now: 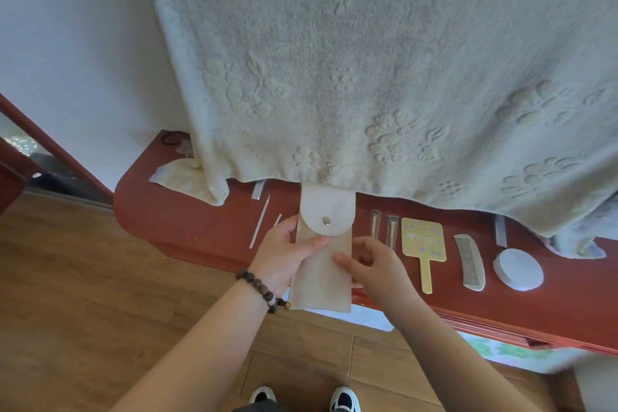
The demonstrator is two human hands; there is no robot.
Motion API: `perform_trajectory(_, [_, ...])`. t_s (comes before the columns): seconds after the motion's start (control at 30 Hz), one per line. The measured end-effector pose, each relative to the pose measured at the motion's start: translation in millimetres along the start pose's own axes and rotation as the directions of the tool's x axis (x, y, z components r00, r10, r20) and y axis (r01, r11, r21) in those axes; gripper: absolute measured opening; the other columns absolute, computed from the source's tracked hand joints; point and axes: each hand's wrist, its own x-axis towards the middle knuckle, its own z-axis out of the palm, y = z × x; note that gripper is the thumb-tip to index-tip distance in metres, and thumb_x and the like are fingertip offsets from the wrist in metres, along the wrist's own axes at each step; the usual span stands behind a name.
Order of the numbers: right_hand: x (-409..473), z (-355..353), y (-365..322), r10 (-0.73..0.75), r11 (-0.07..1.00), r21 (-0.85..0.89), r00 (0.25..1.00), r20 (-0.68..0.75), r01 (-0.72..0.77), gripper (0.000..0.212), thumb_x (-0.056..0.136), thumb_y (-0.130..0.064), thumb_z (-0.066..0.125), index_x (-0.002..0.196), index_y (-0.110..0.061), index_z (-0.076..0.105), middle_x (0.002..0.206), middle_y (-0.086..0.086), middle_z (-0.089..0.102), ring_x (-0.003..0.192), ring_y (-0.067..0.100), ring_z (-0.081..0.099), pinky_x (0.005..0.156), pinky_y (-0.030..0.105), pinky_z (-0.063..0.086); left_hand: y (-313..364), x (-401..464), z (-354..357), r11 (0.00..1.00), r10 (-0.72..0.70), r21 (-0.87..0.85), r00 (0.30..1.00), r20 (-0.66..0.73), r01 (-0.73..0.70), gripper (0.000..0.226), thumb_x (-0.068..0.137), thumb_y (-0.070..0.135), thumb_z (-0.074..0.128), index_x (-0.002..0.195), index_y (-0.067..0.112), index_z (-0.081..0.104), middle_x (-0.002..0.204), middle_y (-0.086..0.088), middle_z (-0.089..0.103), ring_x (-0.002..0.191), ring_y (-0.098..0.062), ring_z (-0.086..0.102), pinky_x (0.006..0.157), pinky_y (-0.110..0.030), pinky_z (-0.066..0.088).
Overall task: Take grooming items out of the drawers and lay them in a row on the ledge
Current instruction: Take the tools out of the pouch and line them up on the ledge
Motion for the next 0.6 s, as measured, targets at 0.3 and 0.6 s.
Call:
perform_trajectory(0.3, [35, -5, 23, 0.079, 0.994, 0.094, 0.983, -0.166, -0.064, 0.013, 0.085, -0.011, 0.067, 0.093, -0.017, 0.061, 0.090, 0.003, 0.073, 0.086, 0.021, 0.069, 0.076, 0.043, 0.058, -18, 12, -7, 0.870, 0.108, 0.491, 0.991, -0.080, -0.055, 0.067, 0.084, 0.029, 0.071, 0.143, 0.018, 0.040, 0.137, 0.002, 0.053, 0.124, -0.012, 0.053, 0.099, -0.026, 0.044])
perform_trajectory(0.6, [87, -1, 48, 0.095, 0.956, -0.232, 0.939, -0.331, -0.179, 0.011, 0.083, -0.015, 0.068, 0.091, -0.017, 0.061, 0.094, 0.002, 0.066, 0.082, 0.019, 0.061, 0.072, 0.031, 0.050, -58, -11, -32, 0.683, 0.080, 0.730, 0.990, -0.120, 0.033, 0.056, 0.092, 0.030, 0.058, 0.144, 0.024, 0.038, 0.143, 0.005, 0.049, 0.133, -0.012, 0.044, 0.107, -0.031, 0.040])
